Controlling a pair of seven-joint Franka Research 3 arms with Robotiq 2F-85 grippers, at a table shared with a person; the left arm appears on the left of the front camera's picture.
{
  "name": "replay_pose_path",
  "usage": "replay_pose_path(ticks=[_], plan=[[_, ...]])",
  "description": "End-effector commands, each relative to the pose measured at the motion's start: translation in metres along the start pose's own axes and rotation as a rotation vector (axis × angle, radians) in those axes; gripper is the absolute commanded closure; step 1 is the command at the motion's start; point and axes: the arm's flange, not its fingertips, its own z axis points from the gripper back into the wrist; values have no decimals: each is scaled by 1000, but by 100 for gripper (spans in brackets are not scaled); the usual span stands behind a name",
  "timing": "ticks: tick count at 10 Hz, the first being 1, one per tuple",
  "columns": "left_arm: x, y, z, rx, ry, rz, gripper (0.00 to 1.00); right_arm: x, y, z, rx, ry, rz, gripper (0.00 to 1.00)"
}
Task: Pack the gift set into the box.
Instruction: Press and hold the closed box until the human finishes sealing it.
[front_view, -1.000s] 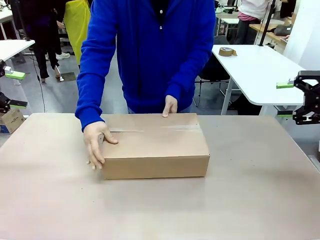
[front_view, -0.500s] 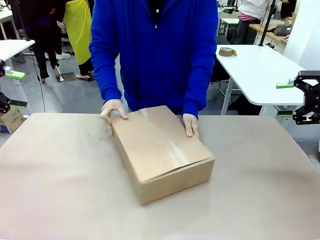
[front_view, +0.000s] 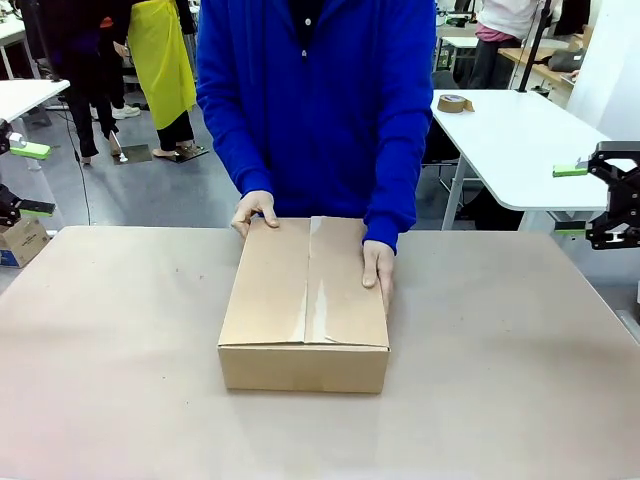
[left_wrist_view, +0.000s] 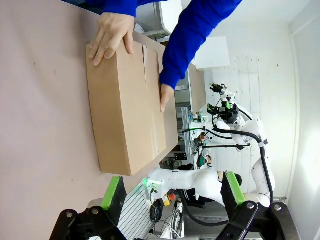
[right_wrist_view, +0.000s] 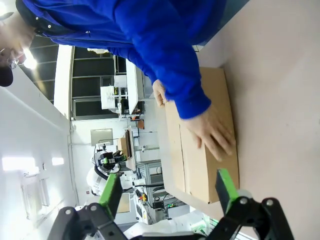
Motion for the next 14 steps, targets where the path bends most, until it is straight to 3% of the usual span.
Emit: replay_pose_path(ticks=[1, 3, 4, 5, 6, 7, 8, 9, 10, 11, 12, 13, 14], plan=[[-2, 0, 0, 6, 1, -5, 0, 3, 0, -2, 25, -10, 21, 0], [0, 0, 0, 0, 0, 0, 0, 0, 0, 0, 0, 0, 0, 0], [6, -13, -34, 3, 30, -103, 0, 2, 14, -37, -11, 74, 155, 0], [-2, -26, -74, 40, 14, -229, 0, -5, 28, -79, 73, 120, 307, 0], [-17, -35, -113, 2, 58, -370, 0, -21, 37, -121, 182, 231, 475, 0], [-29, -38, -150, -112, 18, -542, 0, -41, 37, -163, 271, 341, 689, 0], [-33, -28, -177, -216, -34, -683, 0, -54, 27, -186, 326, 437, 797, 0], [-22, -18, -170, -148, -31, -519, 0, -59, 11, -177, 95, 563, 669, 0], [-27, -50, -157, -55, 34, -502, 0, -71, 49, -163, 133, 335, 579, 0], [-27, -50, -157, -55, 34, -502, 0, -71, 49, -163, 133, 335, 579, 0], [-32, -38, -180, -96, -2, -546, 0, -83, 28, -190, 134, 464, 633, 0], [-35, -33, -220, -156, -55, -732, 0, -88, 36, -221, 237, 699, 842, 0], [-28, -25, -246, -220, -153, -905, 0, -84, 35, -242, 260, 700, 1056, 0]])
